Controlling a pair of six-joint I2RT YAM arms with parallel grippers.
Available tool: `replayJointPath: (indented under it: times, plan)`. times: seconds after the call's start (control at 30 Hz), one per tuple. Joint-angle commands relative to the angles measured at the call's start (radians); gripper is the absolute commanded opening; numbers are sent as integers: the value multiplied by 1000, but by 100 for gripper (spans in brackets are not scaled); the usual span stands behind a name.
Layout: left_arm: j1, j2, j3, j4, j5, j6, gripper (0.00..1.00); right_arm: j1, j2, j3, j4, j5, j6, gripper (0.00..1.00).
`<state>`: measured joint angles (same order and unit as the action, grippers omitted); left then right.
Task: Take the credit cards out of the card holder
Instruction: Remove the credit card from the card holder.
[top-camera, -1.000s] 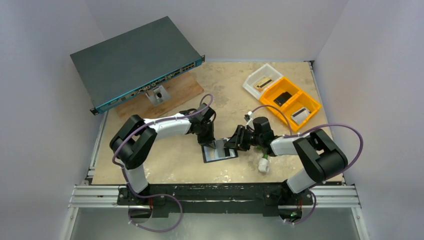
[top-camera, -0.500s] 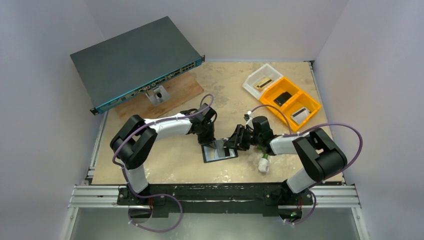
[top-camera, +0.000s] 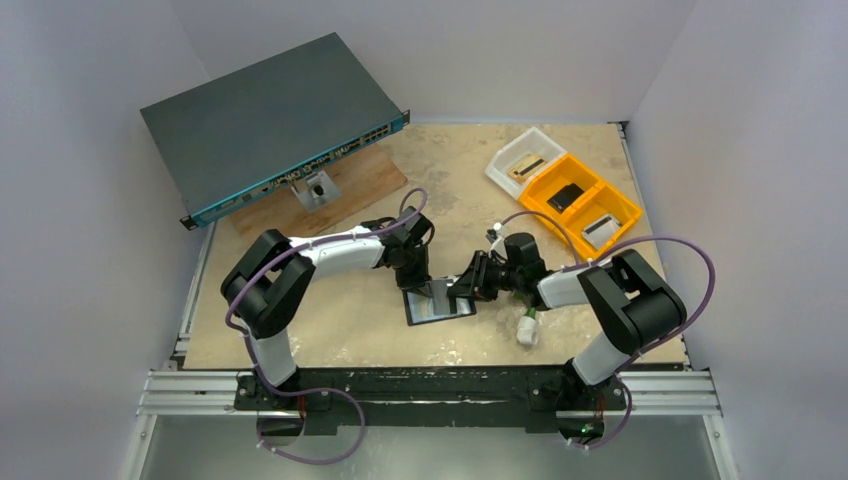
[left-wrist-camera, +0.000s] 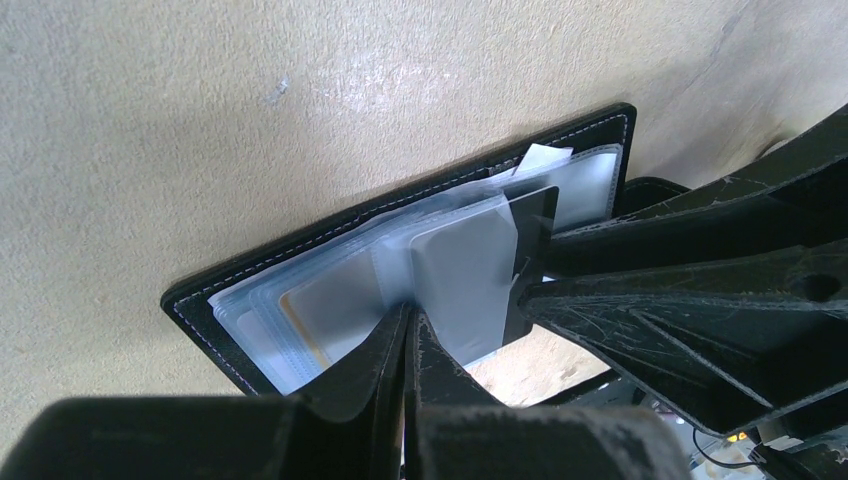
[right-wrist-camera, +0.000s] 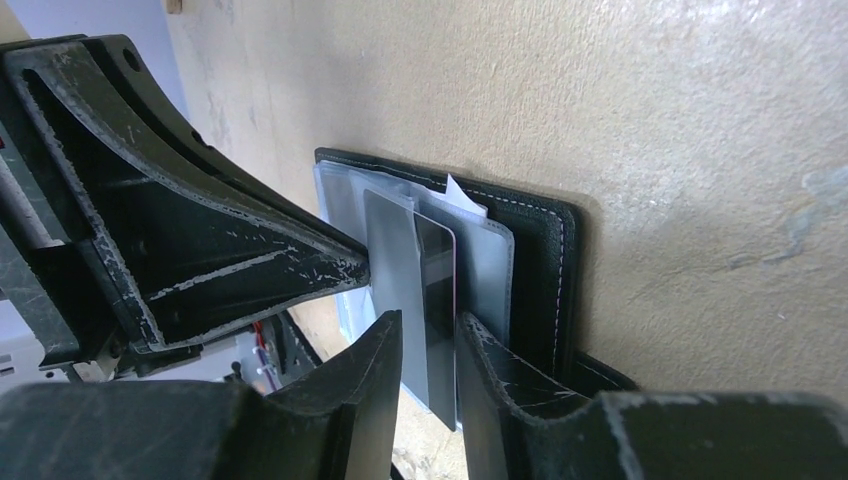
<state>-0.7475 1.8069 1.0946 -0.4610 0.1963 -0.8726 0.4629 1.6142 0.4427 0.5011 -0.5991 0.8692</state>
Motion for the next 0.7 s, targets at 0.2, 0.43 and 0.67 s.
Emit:
replayJointPath:
  times: [0.2, 0.43, 0.67]
  plan:
    - [2, 69, -45, -106, -139, 26, 0, 7, -33, -2, 19, -57, 44, 10]
    - [2, 63, -61, -108, -150, 27, 0, 8, -31, -21, 55, -55, 59, 0]
    - [18, 43, -101, -110, -181, 30, 0, 5, -90, -21, -49, 37, 11, 0]
